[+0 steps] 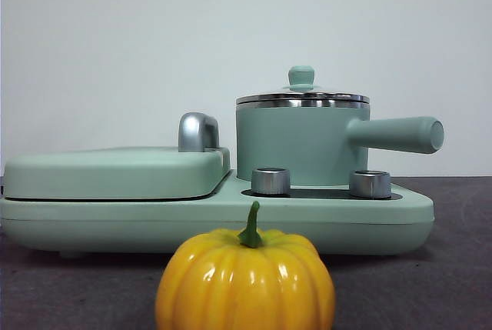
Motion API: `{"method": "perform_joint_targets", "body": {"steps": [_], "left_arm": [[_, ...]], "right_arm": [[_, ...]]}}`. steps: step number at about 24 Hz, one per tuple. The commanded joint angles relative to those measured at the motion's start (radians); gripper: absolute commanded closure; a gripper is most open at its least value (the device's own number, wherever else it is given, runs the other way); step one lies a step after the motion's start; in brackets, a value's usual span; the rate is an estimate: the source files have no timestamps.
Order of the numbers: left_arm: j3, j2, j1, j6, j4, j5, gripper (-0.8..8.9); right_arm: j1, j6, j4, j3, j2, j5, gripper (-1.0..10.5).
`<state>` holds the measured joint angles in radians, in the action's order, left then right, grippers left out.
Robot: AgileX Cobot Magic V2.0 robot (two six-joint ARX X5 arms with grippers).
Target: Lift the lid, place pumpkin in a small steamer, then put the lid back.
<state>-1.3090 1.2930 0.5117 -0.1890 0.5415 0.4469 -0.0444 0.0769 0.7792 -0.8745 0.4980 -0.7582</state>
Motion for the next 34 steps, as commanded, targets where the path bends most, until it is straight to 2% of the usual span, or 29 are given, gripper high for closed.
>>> {"method": "perform_joint_targets", "body": {"steps": [1, 7, 13, 19, 27, 34], "left_arm": [[-0.112, 0.099, 0.050, 0.084, 0.016, -0.069, 3.08], [-0.236, 0.268, 0.136, 0.154, -0.003, -0.199, 3.16], [-0.244, 0.391, 0.194, 0.234, -0.119, -0.290, 3.17], [-0.244, 0.489, 0.216, 0.238, -0.245, -0.375, 3.17], [-0.244, 0.553, 0.224, 0.230, -0.272, -0.380, 3.24], [-0.244, 0.558, 0.231, 0.251, -0.270, -0.380, 5.66]], "right_arm": [[0.000, -0.009, -0.008, -0.017, 0.003, -0.001, 4.5], [0.000, -0.006, -0.009, -0.017, 0.003, -0.001, 4.5], [0.000, -0.006, -0.011, -0.017, 0.003, -0.001, 4.5], [0.000, -0.006, -0.032, -0.017, 0.003, -0.001, 4.5], [0.000, -0.006, -0.035, -0.017, 0.003, -0.001, 4.5], [0.000, -0.006, -0.035, -0.017, 0.003, -0.001, 4.5]]}}
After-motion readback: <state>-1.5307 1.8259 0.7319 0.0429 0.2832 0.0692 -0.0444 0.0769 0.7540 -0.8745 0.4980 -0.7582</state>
